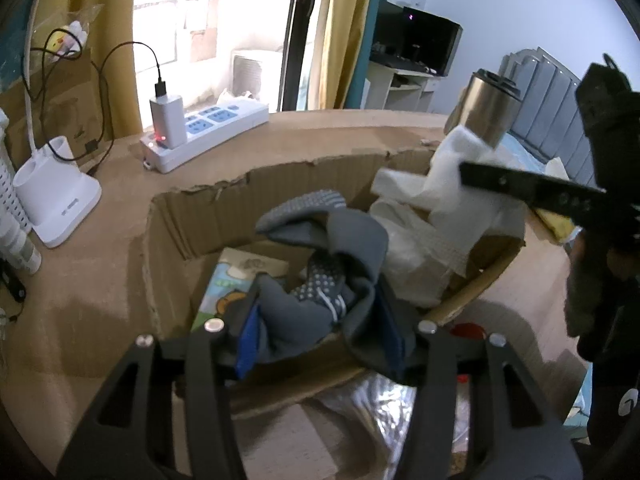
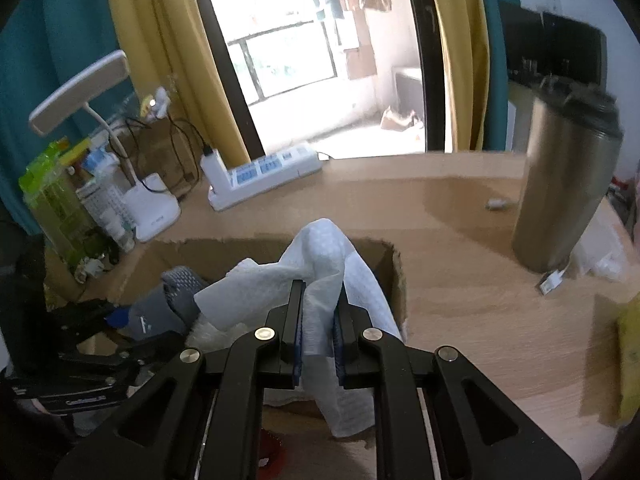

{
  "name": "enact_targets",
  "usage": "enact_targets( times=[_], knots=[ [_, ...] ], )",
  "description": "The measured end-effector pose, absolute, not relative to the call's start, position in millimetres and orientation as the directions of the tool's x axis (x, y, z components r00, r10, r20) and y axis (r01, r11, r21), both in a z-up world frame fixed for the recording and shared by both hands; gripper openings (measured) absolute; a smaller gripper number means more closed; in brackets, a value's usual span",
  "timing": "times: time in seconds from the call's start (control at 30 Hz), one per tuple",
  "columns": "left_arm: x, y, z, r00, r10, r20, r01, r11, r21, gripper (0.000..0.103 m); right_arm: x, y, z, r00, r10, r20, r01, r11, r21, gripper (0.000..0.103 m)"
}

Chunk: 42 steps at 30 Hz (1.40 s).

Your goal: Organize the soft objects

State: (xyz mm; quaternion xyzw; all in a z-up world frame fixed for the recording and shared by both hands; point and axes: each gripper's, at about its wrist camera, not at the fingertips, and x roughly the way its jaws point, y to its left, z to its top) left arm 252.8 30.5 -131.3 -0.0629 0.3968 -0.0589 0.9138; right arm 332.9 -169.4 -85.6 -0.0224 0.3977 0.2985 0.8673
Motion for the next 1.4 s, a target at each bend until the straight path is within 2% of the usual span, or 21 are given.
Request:
enact_targets(
  times=[0.13, 0.27, 0.47, 0.53, 0.67, 0.8, 0.87, 1.4],
  knots=[
    [256.1, 32.4, -131.4, 0.670, -0.157, -0.725, 0.060, 0.986, -0.158, 0.057, 335.6, -164.8, -94.9, 0.516, 0.435, -0.738, -0.514, 0.846, 0.139, 0.013],
    [260.7, 36.6, -133.1, 0.667, -0.160, -0.728, 0.062, 0.985, -0.160, 0.058, 337.3, -165.1, -108.8, 0.481, 0.400, -0.780, -0.488, 0.861, 0.141, 0.013],
    [264.2, 35.5, -133.6, 0.661, -0.155, -0.734, 0.068, 0.987, -0.147, 0.061, 329.7, -161.6, -110.0, 0.489, 0.369, -0.791, -0.486, 0.868, 0.105, 0.014],
    [263.4, 35.1, -133.2, 0.658, -0.153, -0.737, 0.066, 0.987, -0.145, 0.069, 329.7, -162.2, -109.3, 0.486, 0.371, -0.791, -0.483, 0.869, 0.110, 0.016],
    [258.3, 35.7, -128.8, 0.665, -0.157, -0.730, 0.062, 0.986, -0.155, 0.076, 325.6, -162.7, -106.7, 0.480, 0.385, -0.789, -0.488, 0.864, 0.125, 0.027],
    [253.7, 34.8, -122.3, 0.678, -0.152, -0.719, 0.061, 0.987, -0.152, 0.077, 319.9, -165.2, -101.7, 0.480, 0.400, -0.781, -0.493, 0.859, 0.138, 0.038],
    [251.7, 33.2, -119.5, 0.683, -0.154, -0.714, 0.065, 0.986, -0.151, 0.078, 316.6, -166.8, -97.1, 0.480, 0.416, -0.773, -0.494, 0.856, 0.154, 0.040],
    [223.9, 33.4, -96.8, 0.726, -0.141, -0.673, 0.048, 0.987, -0.155, 0.079, 290.5, -180.0, -71.5, 0.522, 0.437, -0.732, -0.494, 0.855, 0.157, 0.043]
  ],
)
